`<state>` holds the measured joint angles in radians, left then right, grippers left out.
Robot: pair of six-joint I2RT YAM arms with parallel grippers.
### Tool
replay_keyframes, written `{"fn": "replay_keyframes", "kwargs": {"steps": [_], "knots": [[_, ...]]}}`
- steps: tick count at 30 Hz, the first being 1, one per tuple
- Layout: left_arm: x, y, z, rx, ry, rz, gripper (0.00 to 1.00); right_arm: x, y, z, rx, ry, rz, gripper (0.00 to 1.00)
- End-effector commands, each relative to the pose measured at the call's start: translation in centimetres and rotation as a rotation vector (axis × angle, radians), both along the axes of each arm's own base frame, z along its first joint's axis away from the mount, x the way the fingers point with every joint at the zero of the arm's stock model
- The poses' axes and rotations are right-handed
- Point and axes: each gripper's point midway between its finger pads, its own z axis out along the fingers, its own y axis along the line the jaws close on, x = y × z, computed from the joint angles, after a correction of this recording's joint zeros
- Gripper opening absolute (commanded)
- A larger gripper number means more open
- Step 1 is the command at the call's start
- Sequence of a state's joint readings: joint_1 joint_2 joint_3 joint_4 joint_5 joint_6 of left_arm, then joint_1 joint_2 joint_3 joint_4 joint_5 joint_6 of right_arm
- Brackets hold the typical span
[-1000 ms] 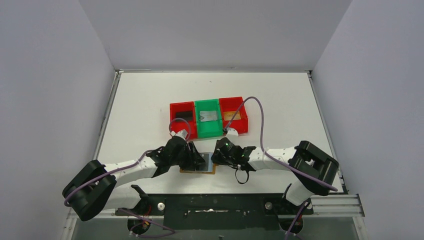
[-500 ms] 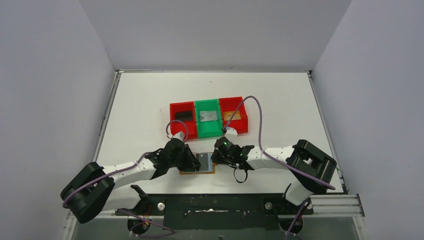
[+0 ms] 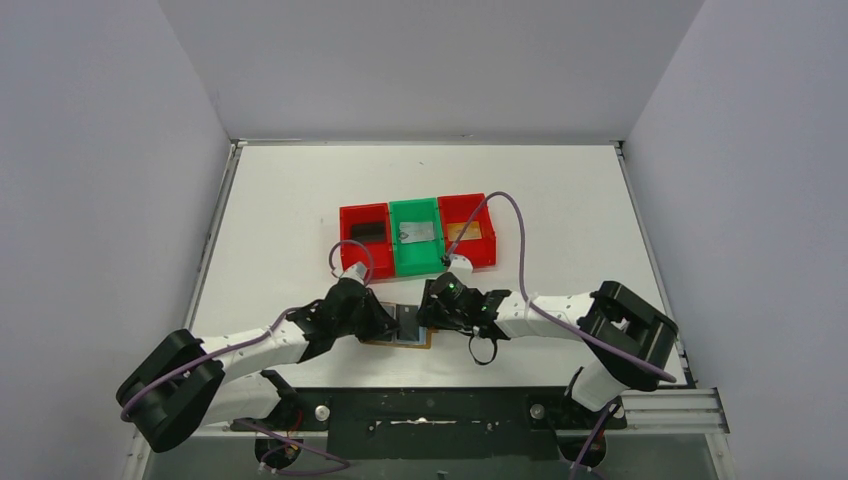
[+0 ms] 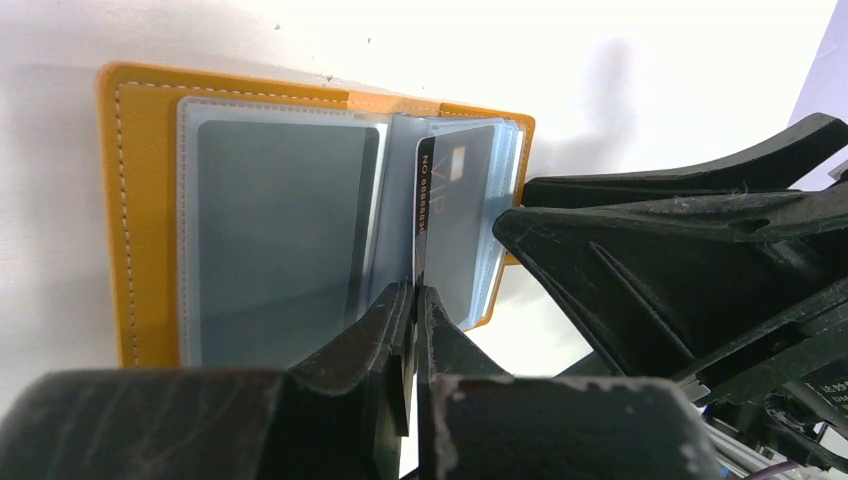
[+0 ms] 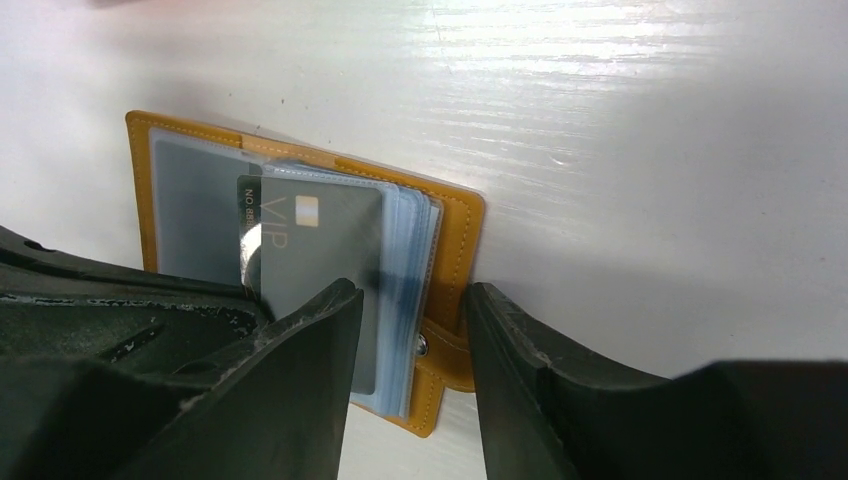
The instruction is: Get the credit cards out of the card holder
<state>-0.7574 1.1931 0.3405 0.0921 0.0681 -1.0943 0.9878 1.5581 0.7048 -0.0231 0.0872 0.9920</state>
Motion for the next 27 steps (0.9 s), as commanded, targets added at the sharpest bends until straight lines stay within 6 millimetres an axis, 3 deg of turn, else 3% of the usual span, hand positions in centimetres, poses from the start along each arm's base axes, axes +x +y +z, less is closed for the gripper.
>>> {"fn": "replay_keyframes", "kwargs": {"steps": [1, 6, 12, 19, 23, 27], "knots": [[0.4, 0.1, 0.2, -0.02, -0.025, 0.019, 0.0, 0.1, 0.6, 1.2, 0.009, -0.003, 0.026, 0.45], [0.2, 0.3, 0.0, -0.009, -0.015, 0.021, 0.0, -0.1, -1.5, -1.7, -0.156, 0.043, -0.011, 0.39], [0.0, 0.4, 0.0, 0.004, -0.019, 0.001, 0.0, -0.5, -2.4, -3.0, -0.278, 0.047, -0.012, 0.38], [0.3, 0.8, -0.1, 0.032, -0.015, 0.006, 0.02, -0.2, -4.0, -3.2, -0.464, 0.01, -0.02, 0.33], [0.6, 0.4, 0.6, 0.0, -0.041, 0.001, 0.11, -0.3, -3.5, -3.2, -0.478, -0.01, 0.029, 0.29], [1.0, -0.2, 1.2, -0.035, -0.054, -0.011, 0.13, -0.5, -3.3, -3.6, -0.469, 0.0, 0.043, 0.27]]}}
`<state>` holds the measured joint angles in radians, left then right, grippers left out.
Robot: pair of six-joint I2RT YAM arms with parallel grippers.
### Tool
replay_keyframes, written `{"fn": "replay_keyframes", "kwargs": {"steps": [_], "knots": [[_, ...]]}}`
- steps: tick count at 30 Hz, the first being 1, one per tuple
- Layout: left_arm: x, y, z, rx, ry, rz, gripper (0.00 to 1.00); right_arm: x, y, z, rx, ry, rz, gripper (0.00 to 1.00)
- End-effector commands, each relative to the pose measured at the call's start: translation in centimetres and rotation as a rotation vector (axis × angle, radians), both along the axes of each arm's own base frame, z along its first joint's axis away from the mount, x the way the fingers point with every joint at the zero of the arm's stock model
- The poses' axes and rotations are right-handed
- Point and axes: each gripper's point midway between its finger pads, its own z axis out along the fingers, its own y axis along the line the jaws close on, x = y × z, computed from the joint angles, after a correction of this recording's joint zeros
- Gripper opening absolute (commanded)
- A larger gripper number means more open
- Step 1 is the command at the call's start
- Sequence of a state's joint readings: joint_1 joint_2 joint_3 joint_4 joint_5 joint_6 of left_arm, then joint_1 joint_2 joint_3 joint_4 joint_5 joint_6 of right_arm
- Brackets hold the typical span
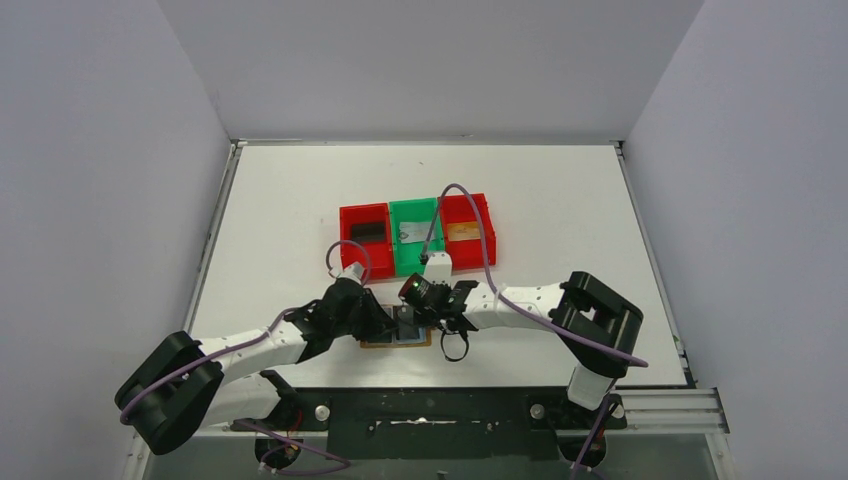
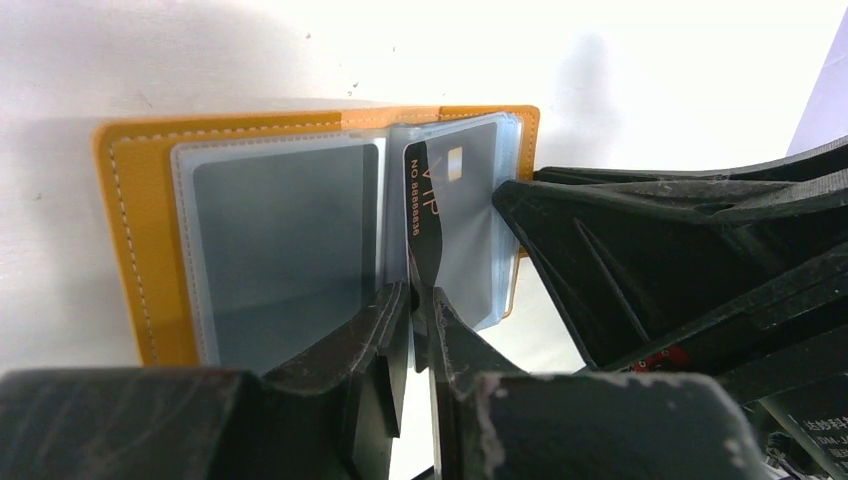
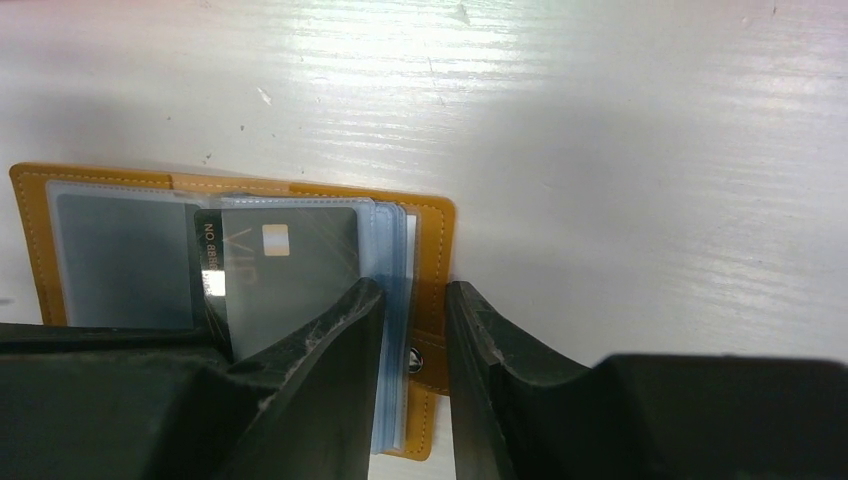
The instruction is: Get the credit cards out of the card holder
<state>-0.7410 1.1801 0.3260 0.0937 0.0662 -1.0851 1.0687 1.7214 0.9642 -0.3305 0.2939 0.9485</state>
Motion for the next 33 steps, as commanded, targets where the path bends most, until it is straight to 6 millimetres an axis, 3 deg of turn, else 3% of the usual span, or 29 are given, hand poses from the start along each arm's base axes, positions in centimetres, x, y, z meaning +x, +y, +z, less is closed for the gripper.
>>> {"fn": "replay_keyframes", "kwargs": {"steps": [1, 5, 9, 11, 15, 19, 24, 28, 33], "knots": [[0.9, -0.8, 1.4, -0.039, -0.047, -0.022, 0.12, -1.6, -3.5, -3.2, -0.177, 0.058, 0.027, 0.27], [0.9, 0.0, 0.7, -0.003, -0.028, 0.002, 0.0, -1.6, -3.5, -3.2, -0.166, 0.061, 0.017, 0.27], [0.6, 0.0, 0.8, -0.039, -0.037, -0.007, 0.0, -1.6, -3.4, -3.2, -0.145, 0.063, 0.013, 0.27], [0.7, -0.1, 0.8, -0.046, -0.037, -0.003, 0.15, -1.7, -3.3, -3.3, -0.134, 0.067, 0.016, 0.27], [0.9, 0.2, 0.9, -0.052, -0.036, 0.029, 0.32, -1.7, -3.3, -3.5, -0.123, 0.079, 0.012, 0.27], [1.0, -0.1, 0.8, -0.066, -0.035, 0.026, 0.38, -1.7, -3.2, -3.5, -0.12, 0.079, 0.013, 0.27], [0.6, -1.0, -0.1, -0.09, 0.012, -0.013, 0.36, -1.7, -3.2, -3.6, -0.11, 0.083, 0.009, 0.27], [0.3, -0.8, -0.8, -0.08, 0.036, -0.003, 0.25, -1.7, -3.2, -3.7, -0.103, 0.086, 0.006, 0.27], [0.1, 0.2, -0.7, -0.086, 0.018, 0.04, 0.18, -1.7, -3.1, -3.7, -0.095, 0.089, 0.008, 0.27]]}}
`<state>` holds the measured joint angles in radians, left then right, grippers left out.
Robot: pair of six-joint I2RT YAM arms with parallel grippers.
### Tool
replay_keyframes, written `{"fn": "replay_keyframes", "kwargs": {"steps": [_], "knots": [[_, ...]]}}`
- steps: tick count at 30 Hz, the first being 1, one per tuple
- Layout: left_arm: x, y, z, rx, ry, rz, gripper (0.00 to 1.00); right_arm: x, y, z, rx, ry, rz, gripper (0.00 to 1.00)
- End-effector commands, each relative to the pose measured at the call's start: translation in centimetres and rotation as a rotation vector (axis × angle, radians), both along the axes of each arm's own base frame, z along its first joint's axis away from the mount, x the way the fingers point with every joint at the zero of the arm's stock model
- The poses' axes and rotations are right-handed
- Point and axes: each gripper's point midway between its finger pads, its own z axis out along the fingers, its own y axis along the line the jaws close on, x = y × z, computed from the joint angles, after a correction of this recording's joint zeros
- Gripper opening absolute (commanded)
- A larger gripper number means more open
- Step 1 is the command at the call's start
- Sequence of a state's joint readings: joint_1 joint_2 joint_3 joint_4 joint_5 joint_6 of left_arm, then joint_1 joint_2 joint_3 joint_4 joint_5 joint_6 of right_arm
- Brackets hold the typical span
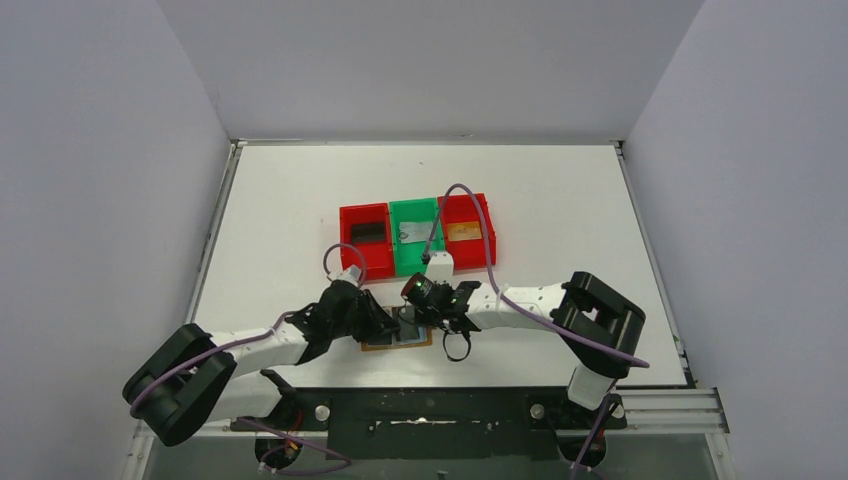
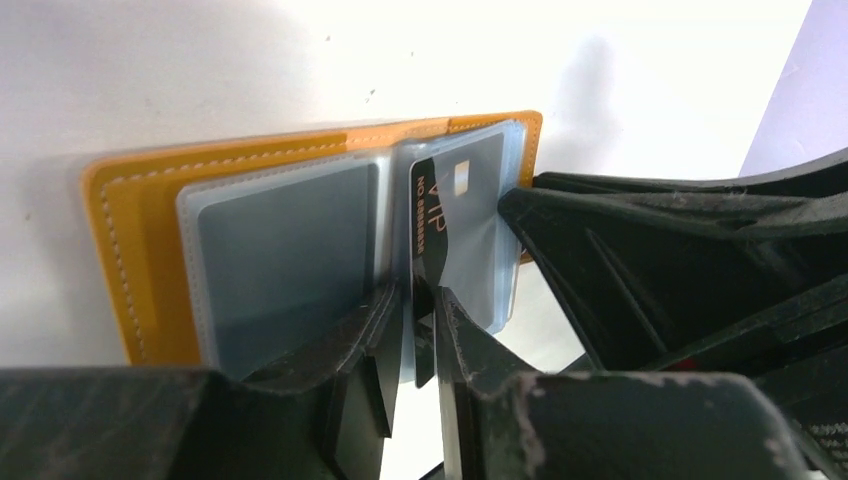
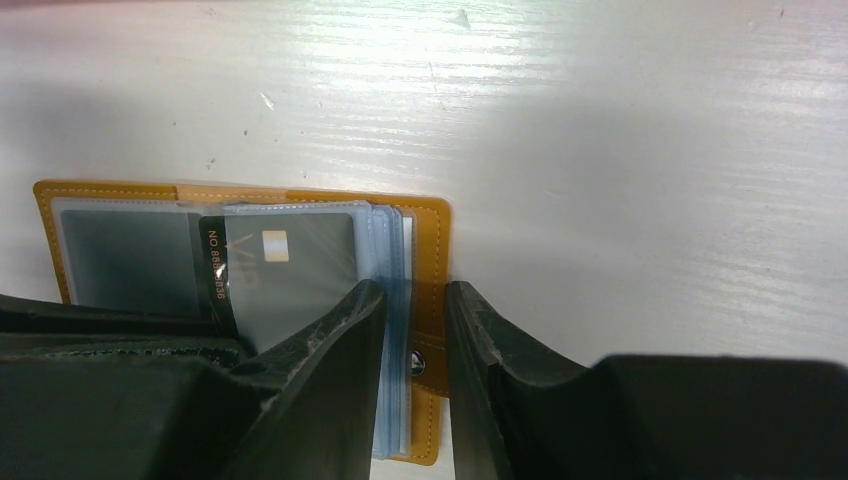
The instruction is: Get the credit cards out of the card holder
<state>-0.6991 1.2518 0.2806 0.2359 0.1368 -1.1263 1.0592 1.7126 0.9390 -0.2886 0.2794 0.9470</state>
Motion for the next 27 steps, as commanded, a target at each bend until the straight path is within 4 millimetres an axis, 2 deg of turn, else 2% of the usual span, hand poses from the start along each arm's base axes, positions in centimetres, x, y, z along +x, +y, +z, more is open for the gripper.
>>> {"fn": "replay_keyframes", "kwargs": {"steps": [1, 8, 16, 17, 21, 27], "knots": [[-0.2, 0.5, 0.2, -0.021, -0.023, 0.025, 0.17, -1.9, -3.1, -3.7, -0.124, 0.091, 0.01, 0.27], [-1.0, 0.5, 0.2, -0.126, -0.018, 0.007, 0.0, -1.8, -3.0, -3.6, -0.117, 0.092, 0.014, 0.27], [-1.0, 1.0, 0.5, -0.112, -0.037, 0.012, 0.0, -1.9, -3.0, -3.7, -0.112, 0.093, 0.012, 0.28], [-0.9, 1.0, 0.7, -0.115, -0.043, 0.016, 0.01, -1.9, -3.0, -3.7, -0.11, 0.093, 0.013, 0.28], [-0.6, 0.8, 1.2, -0.133, -0.053, 0.021, 0.18, -1.9, -2.9, -3.7, -0.106, 0.093, 0.015, 0.28], [-0.4, 0.3, 0.9, -0.133, -0.033, 0.008, 0.22, -2.0, -2.6, -3.7, -0.091, 0.096, 0.017, 0.28]]}}
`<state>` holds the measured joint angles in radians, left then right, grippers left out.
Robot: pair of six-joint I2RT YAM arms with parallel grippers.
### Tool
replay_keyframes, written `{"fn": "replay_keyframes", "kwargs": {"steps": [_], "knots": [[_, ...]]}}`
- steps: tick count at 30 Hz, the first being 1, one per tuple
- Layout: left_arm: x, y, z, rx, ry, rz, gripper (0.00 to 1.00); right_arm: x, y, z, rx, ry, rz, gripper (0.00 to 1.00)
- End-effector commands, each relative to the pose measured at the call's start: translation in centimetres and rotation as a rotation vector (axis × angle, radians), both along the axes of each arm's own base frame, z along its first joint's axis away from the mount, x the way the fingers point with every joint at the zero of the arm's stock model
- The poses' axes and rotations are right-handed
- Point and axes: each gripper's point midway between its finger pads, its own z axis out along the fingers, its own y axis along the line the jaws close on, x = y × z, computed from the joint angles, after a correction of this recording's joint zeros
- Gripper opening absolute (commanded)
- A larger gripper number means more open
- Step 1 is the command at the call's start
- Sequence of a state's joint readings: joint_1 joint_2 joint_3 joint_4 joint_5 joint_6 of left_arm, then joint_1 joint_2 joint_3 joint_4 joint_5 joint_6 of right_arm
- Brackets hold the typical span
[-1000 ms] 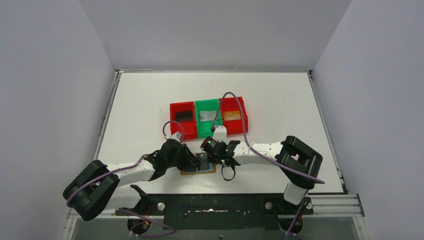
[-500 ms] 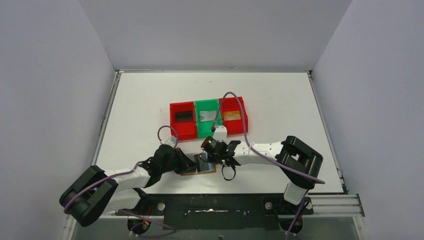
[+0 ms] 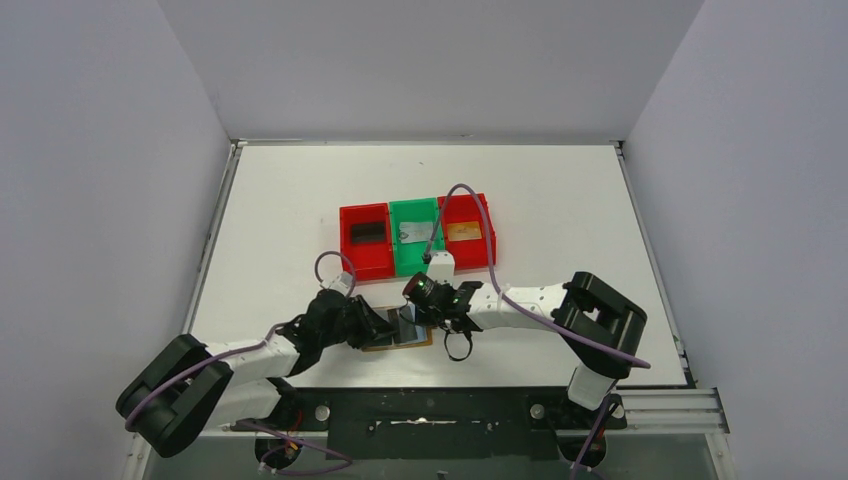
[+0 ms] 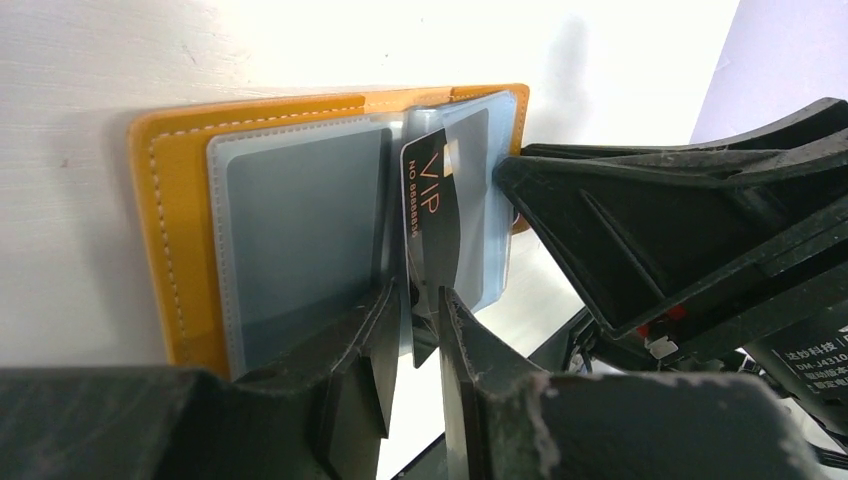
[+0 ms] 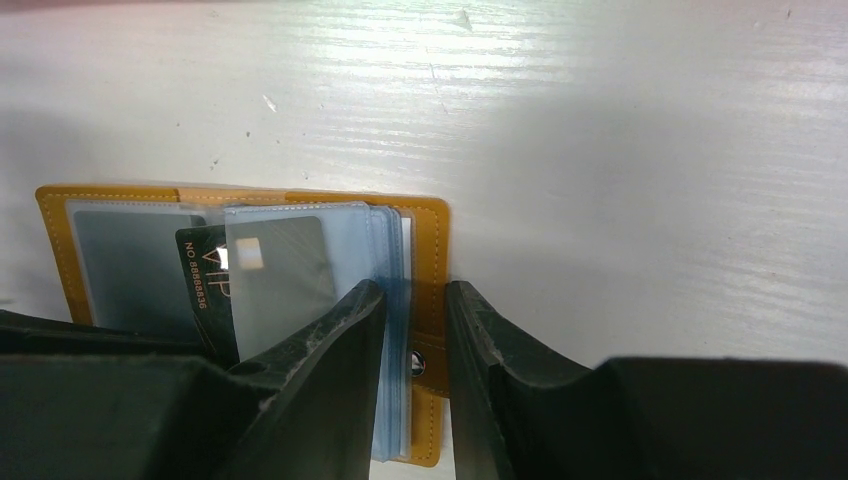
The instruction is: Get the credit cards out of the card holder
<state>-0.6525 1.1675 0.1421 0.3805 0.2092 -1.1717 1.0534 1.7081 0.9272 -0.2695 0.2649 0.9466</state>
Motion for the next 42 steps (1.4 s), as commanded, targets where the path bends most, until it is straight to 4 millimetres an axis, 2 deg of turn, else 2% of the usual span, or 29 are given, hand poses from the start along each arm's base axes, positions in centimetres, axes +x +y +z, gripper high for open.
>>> {"fn": "replay_keyframes", "kwargs": {"steps": [1, 12, 19, 26, 35, 38, 42], "knots": [[0.7, -0.7, 0.4, -0.015, -0.012, -0.01, 0.22, -2.0, -2.6, -3.6, -0.104, 0.091, 0.019, 0.28], [0.9, -0.6, -0.3, -0.017, 0.008, 0.019, 0.21, -2.0, -2.4, -3.8, -0.099, 0.097, 0.023, 0.28], [1.1, -0.3, -0.1, -0.013, -0.006, 0.032, 0.0, -2.0, -2.6, -3.7, -0.105, 0.094, 0.017, 0.28], [0.3, 0.7, -0.1, 0.014, -0.007, 0.04, 0.0, -1.7, -3.0, -3.4, -0.101, 0.087, 0.004, 0.28], [0.2, 2.2, 1.1, 0.085, -0.036, 0.052, 0.0, -1.5, -3.3, -3.0, -0.113, 0.075, -0.006, 0.28], [0.3, 2.5, 1.8, 0.112, -0.051, 0.044, 0.0, -1.4, -3.1, -2.4, -0.095, 0.065, 0.005, 0.3], [0.7, 2.8, 3.0, 0.144, -0.075, 0.049, 0.0, -1.1, -1.7, -0.3, -0.01, 0.032, 0.042, 0.33]]}}
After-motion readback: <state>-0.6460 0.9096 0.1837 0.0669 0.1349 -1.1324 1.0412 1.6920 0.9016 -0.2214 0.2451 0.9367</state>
